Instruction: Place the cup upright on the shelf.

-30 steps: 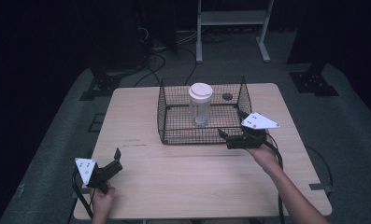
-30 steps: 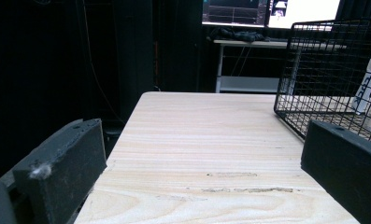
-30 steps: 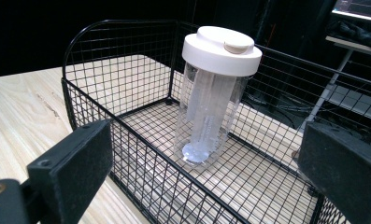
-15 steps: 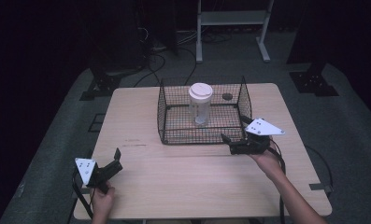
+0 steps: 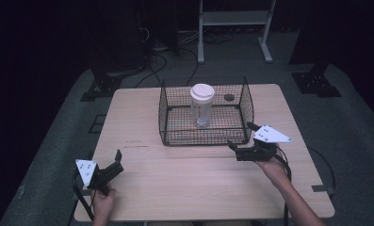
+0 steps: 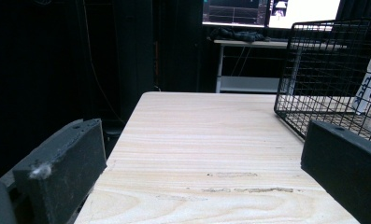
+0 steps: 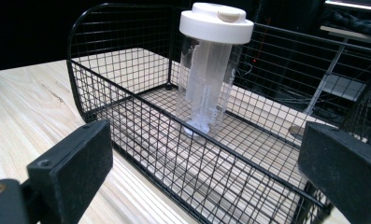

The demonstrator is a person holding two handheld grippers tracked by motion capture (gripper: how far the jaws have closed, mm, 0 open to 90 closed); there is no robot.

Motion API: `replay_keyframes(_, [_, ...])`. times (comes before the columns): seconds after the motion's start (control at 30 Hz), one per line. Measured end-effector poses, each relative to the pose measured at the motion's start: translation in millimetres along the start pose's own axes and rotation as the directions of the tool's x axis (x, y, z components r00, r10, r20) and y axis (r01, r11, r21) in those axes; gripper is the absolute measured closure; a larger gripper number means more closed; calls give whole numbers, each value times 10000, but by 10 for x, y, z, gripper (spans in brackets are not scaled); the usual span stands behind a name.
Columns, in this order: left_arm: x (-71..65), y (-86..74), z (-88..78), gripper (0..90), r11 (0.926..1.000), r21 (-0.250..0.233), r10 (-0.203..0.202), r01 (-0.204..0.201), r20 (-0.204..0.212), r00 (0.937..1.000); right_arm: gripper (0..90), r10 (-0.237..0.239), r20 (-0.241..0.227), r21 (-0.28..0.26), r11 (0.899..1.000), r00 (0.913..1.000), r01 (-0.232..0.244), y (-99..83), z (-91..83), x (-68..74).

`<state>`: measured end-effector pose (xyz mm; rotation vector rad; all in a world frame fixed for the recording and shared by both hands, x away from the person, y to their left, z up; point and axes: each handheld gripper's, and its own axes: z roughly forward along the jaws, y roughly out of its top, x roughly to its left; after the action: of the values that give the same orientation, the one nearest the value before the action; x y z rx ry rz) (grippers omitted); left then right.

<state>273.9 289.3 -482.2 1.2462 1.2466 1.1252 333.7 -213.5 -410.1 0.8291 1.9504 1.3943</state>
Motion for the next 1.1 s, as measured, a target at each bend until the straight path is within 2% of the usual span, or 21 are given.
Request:
replay_keyframes(0.6, [-2, 1, -2, 0, 10000, 8, 47, -47, -1, 10000, 26, 137, 300, 53, 9999, 9995, -139, -228, -169, -1])
replay_keyframes(1.1, [-6, 1, -4, 0, 10000, 9, 71, -71, -11, 10000, 27, 258, 628, 89, 9996, 9977, -264, -425, -379, -19])
